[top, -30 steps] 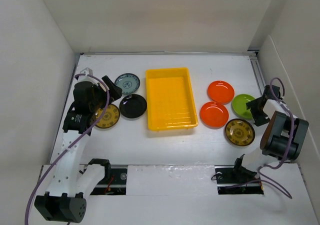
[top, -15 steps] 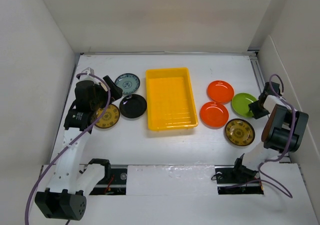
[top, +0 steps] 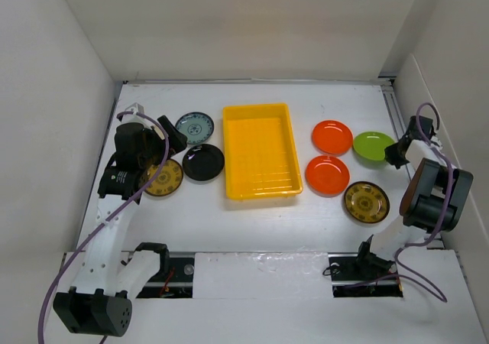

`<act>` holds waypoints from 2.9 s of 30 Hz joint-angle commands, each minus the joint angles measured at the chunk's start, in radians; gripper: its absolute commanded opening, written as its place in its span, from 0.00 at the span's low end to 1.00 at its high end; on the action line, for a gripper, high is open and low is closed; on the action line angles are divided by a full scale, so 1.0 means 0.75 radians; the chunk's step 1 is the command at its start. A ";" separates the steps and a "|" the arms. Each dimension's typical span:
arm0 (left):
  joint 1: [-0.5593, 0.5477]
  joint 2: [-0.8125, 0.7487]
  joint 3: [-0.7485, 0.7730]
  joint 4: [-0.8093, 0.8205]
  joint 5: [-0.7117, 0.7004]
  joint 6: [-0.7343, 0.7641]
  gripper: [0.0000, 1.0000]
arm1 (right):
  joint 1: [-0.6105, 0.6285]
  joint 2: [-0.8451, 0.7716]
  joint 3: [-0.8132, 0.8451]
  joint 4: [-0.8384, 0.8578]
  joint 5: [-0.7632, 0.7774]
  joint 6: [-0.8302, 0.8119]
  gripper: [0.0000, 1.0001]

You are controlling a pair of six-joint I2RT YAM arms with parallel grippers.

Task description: Place the plates into the plastic bin on the countertop

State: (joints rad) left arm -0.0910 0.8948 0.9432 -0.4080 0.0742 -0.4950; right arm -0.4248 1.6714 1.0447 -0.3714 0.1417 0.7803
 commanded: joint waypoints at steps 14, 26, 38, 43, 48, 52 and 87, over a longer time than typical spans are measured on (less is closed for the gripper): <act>-0.003 0.006 0.010 0.008 -0.107 -0.023 1.00 | 0.296 -0.508 0.061 -0.067 0.030 0.107 0.00; 0.058 0.128 0.066 -0.049 -0.217 -0.115 1.00 | 1.004 -0.041 0.417 0.066 -0.142 -0.018 0.00; 0.242 0.259 -0.016 -0.127 -0.265 -0.282 1.00 | 1.139 0.410 0.667 0.160 -0.236 -0.061 0.00; 0.242 0.223 -0.171 -0.153 -0.252 -0.452 1.00 | 1.155 0.426 0.704 0.176 -0.265 -0.061 0.60; 0.242 0.100 -0.253 -0.210 -0.267 -0.587 1.00 | 1.208 0.231 0.628 0.207 -0.216 -0.061 0.93; 0.242 0.034 -0.337 -0.274 -0.267 -0.684 1.00 | 1.272 0.057 0.559 0.207 -0.203 -0.073 0.93; 0.244 0.249 -0.732 0.145 -0.400 -1.068 0.36 | 1.313 -0.750 0.239 0.131 -0.422 -0.155 0.93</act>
State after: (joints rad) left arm 0.0872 1.0542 0.4339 -0.3096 -0.1982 -1.2736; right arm 0.5636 1.1263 1.1828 -0.2691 -0.1577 0.6861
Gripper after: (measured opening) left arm 0.372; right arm 0.929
